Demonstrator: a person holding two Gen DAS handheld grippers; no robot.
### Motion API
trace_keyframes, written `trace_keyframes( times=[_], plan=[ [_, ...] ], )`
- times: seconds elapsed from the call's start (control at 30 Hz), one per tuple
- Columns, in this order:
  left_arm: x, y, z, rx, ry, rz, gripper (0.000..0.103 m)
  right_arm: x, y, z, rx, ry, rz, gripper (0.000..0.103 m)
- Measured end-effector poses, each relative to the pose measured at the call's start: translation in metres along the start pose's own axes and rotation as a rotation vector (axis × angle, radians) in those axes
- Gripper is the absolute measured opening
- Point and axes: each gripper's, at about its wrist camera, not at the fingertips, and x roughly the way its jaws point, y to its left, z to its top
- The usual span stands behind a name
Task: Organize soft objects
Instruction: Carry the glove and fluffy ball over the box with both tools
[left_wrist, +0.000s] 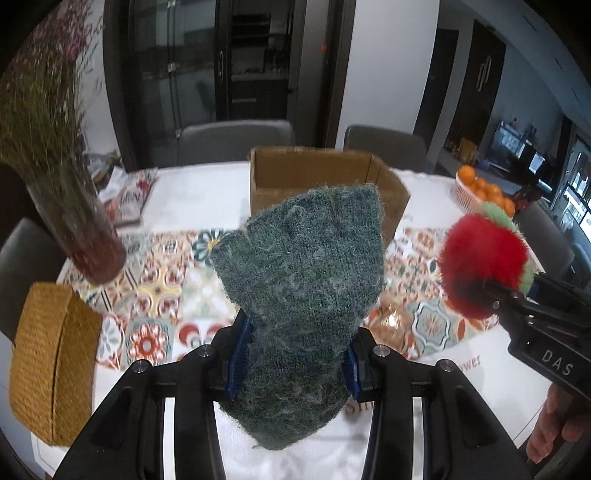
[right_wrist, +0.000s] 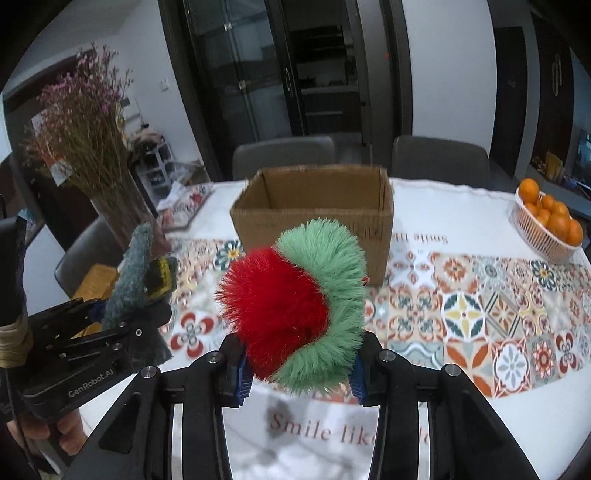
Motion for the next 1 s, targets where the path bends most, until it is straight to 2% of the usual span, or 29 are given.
trace_keyframes(
  times=[0.33, 0.63, 1.0],
  plan=[
    [-0.001, -0.003, 0.045, 0.016, -0.089, -0.012, 0.042, -0.001, -0.010, 0.037, 0.020, -0.086, 0.021, 0.042],
    [0.013, -0.007, 0.082, 0.032, -0.131, -0.031, 0.042, 0.009, -0.021, 0.074, 0.039, -0.139, 0.038, 0.042],
    [0.046, -0.010, 0.129, 0.083, -0.138, -0.038, 0.042, 0.036, -0.032, 0.122, 0.003, -0.136, 0.010, 0.042]
  ],
)
